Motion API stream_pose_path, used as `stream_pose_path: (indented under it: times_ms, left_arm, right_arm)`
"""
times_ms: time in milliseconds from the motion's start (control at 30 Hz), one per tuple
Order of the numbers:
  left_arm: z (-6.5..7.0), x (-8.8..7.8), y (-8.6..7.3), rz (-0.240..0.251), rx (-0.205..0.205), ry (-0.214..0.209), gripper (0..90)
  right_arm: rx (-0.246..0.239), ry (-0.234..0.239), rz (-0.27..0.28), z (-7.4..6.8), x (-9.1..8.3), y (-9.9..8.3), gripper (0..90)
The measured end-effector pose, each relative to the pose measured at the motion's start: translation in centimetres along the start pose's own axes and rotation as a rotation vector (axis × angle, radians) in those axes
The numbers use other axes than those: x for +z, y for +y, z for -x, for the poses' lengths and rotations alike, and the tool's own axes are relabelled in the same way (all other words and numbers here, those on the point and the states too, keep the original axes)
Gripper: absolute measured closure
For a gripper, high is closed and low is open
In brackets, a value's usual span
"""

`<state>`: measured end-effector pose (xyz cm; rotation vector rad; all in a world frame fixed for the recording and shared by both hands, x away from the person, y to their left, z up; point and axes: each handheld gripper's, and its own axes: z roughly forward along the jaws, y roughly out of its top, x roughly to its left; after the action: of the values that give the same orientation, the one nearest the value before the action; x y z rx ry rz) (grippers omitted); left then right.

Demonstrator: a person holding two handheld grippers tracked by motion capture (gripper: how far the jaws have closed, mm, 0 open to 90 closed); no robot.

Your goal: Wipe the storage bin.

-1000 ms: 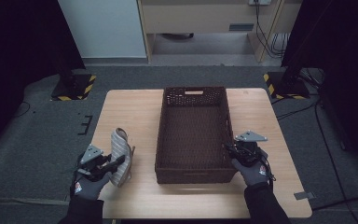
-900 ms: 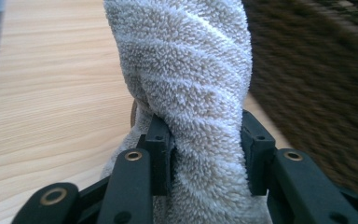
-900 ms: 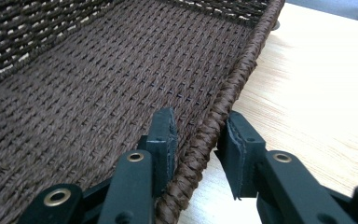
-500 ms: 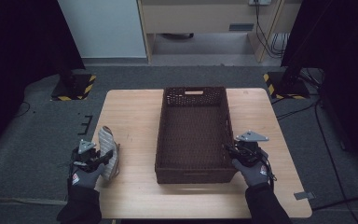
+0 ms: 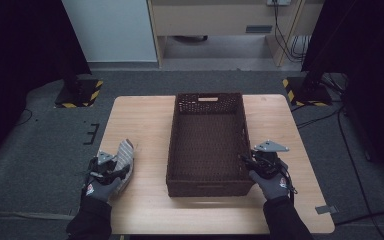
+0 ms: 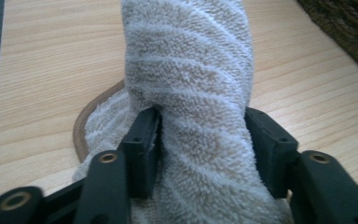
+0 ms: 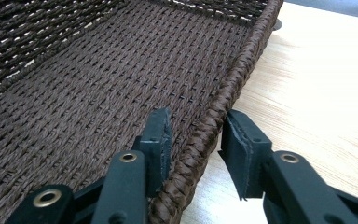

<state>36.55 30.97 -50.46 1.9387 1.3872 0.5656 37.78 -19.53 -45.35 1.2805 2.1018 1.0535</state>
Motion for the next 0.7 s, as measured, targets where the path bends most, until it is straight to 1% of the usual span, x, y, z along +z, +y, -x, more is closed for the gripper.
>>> stream_pose_path:
  times_ms: [33,100,200,233,300,333,400,467,567,700]
  left_arm:
    - [0.0,0.0,0.0,0.005,0.002,-0.006,44.2]
    - [-0.2,0.0,0.0,0.015,-0.008,-0.019,40.0]
    - [-0.4,-0.4,0.1,0.044,-0.030,-0.031,37.0]
    - [-0.4,-0.6,0.1,0.058,-0.037,-0.032,37.0]
    - [-0.6,-1.0,0.3,0.072,-0.043,-0.035,36.6]
    - [-0.6,-1.3,0.4,0.085,-0.049,-0.040,36.5]
    - [-0.7,-1.8,0.7,0.112,-0.064,-0.052,36.2]
    - [-0.5,-2.4,1.1,0.139,-0.078,-0.064,36.2]
    - [0.0,-3.2,1.8,0.174,-0.077,-0.078,36.2]
    - [1.4,-4.0,2.8,0.207,-0.045,-0.106,37.0]
  right_arm:
    - [-0.003,-0.004,-0.001,0.0,0.0,0.0,60.6]
    - [-0.004,-0.005,-0.003,0.0,-0.1,0.1,57.9]
    - [0.013,0.003,0.008,0.0,-0.5,0.1,54.2]
    - [0.011,0.003,0.010,0.0,-0.5,0.1,53.6]
    - [0.008,0.004,0.006,0.1,-0.4,0.0,53.6]
    - [0.011,0.005,-0.003,0.0,-0.4,-0.1,53.9]
    - [0.001,0.003,-0.011,0.1,-0.2,-0.1,55.1]
    - [0.009,0.010,-0.010,0.1,-0.2,-0.1,57.4]
    - [0.008,0.023,-0.007,0.0,-0.2,-0.2,61.5]
    - [-0.005,0.025,-0.010,-0.1,-0.2,-0.1,65.2]
